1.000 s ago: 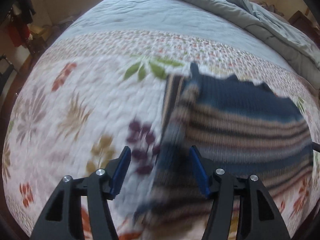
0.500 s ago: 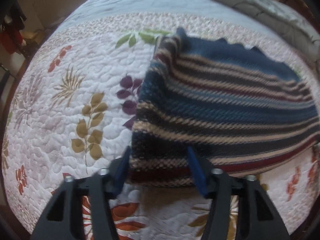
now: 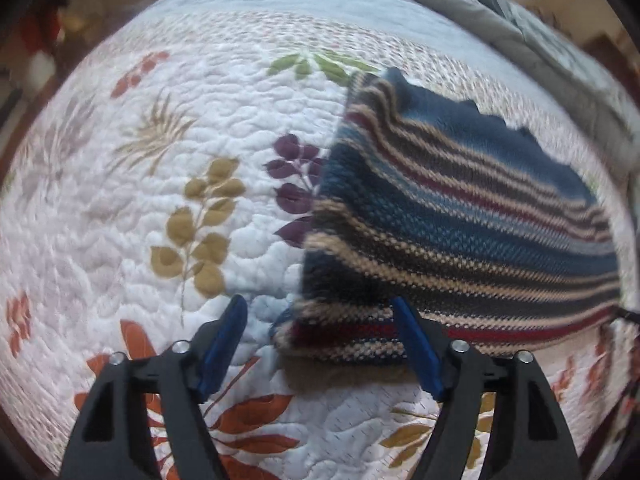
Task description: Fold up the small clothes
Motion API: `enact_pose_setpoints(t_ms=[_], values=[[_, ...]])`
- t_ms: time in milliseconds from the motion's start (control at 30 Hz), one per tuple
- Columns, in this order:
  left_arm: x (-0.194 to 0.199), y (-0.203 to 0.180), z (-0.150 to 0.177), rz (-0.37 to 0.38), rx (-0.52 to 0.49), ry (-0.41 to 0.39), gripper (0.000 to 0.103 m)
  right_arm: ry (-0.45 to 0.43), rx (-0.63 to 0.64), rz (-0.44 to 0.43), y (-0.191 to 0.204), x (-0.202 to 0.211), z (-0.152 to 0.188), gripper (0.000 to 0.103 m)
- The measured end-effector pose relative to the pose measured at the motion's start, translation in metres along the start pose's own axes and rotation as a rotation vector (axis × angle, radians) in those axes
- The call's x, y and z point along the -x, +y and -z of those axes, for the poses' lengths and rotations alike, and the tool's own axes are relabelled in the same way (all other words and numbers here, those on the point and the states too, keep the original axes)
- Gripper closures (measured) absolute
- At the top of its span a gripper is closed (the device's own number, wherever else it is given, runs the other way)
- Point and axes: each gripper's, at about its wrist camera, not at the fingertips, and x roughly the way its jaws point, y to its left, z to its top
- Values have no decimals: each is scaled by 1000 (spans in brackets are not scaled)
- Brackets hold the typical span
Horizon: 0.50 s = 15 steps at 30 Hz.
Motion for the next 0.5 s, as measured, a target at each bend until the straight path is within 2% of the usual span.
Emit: enact_pose_setpoints(t_ms=[67,133,200,267,300,367,400,467,500], values=[[-4,7,-2,10,17,24,27,8,8,0,2,-3,-2,31],[-14,9,-4,59,34,64,27,15,7,-5,4,-9,-5,29],[-19,7,-6,100,41,73,26,17,6,-15,5,-14,-9,29],[-24,1,-9,112,40,72,23,15,11,-27,7,-17,-12,30],[-29,-5,-10,113,36,76,23,16,21,-31,9,-19,-14,32],[-34,-13,-9,75,15,81,23,18,30,-35,12,-22,-16,48],[-36,-19,-8,40,-5,76,27,20,26,-46,13,-23,-16,53],[-32,-21,-8,14,4,61,44,23,18,-72,13,-23,-16,71],[-31,-20,-8,24,27,60,60,22,7,-99,12,-23,-15,74]])
